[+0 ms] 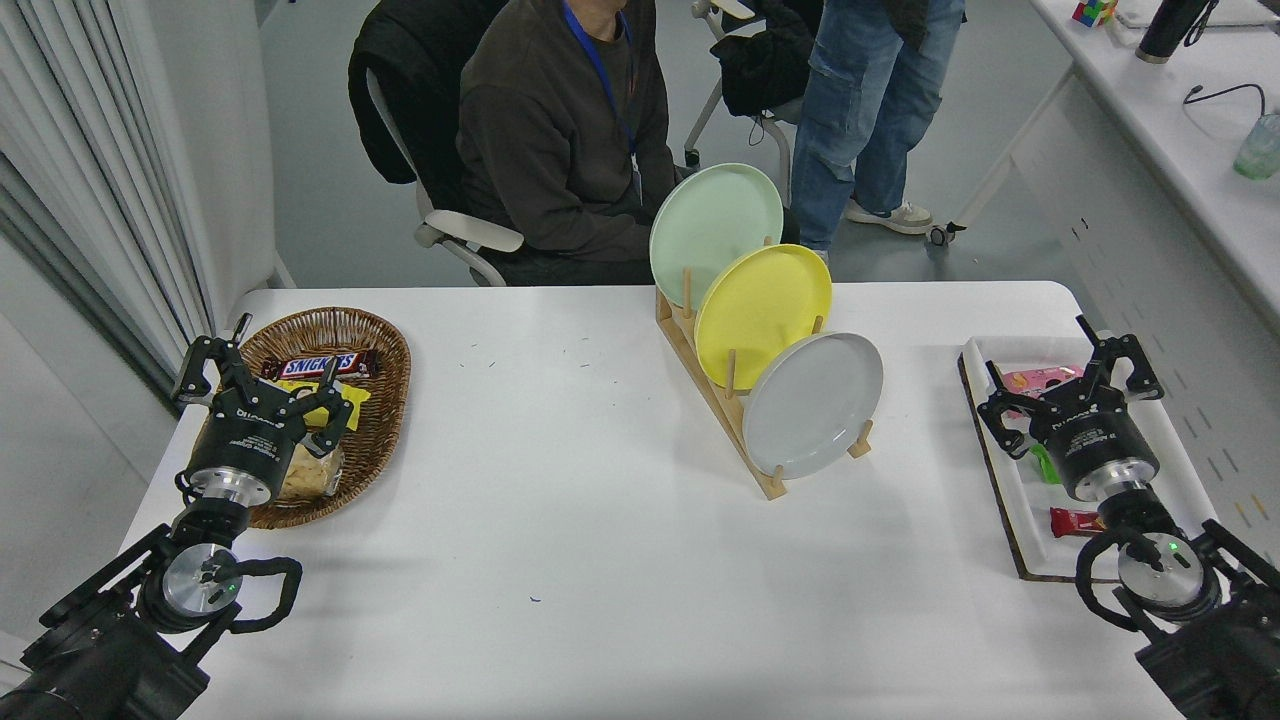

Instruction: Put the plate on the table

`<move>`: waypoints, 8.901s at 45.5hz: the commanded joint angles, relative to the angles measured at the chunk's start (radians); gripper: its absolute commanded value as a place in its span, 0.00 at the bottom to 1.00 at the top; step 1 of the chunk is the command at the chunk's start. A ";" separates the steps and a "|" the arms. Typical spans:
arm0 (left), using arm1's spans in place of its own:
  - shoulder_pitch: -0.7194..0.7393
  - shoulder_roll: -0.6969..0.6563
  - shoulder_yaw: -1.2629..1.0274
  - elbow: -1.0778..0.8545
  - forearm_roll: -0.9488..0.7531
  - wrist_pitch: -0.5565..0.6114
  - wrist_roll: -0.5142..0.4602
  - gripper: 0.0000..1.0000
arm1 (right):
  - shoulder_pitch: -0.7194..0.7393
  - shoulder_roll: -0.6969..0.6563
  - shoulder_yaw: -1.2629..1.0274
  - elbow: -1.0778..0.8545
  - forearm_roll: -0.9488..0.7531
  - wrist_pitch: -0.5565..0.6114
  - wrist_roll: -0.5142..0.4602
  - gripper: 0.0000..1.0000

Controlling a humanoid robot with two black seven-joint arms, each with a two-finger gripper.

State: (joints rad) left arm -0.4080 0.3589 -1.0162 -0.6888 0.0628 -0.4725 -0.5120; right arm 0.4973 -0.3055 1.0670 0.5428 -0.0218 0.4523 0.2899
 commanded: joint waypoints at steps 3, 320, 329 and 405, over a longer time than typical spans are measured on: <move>0.000 0.000 0.001 0.000 0.000 0.000 0.000 0.98 | 0.004 -0.026 0.004 -0.001 0.000 -0.001 -0.002 0.99; 0.000 0.000 0.001 0.000 0.000 0.000 0.000 0.98 | 0.819 -0.362 -1.311 0.370 0.362 -0.150 -0.520 0.99; 0.000 0.000 0.001 0.000 0.000 0.000 0.000 0.98 | 0.805 -0.320 -1.308 0.315 0.362 -0.162 -0.534 0.99; 0.000 0.000 0.001 0.000 0.000 0.000 0.000 0.98 | 0.716 0.005 -1.095 -0.006 0.352 -0.135 -0.670 0.99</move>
State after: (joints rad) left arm -0.4081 0.3589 -1.0155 -0.6888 0.0629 -0.4725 -0.5123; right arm 1.2140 -0.3323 -0.0290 0.5650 0.3289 0.3040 -0.3833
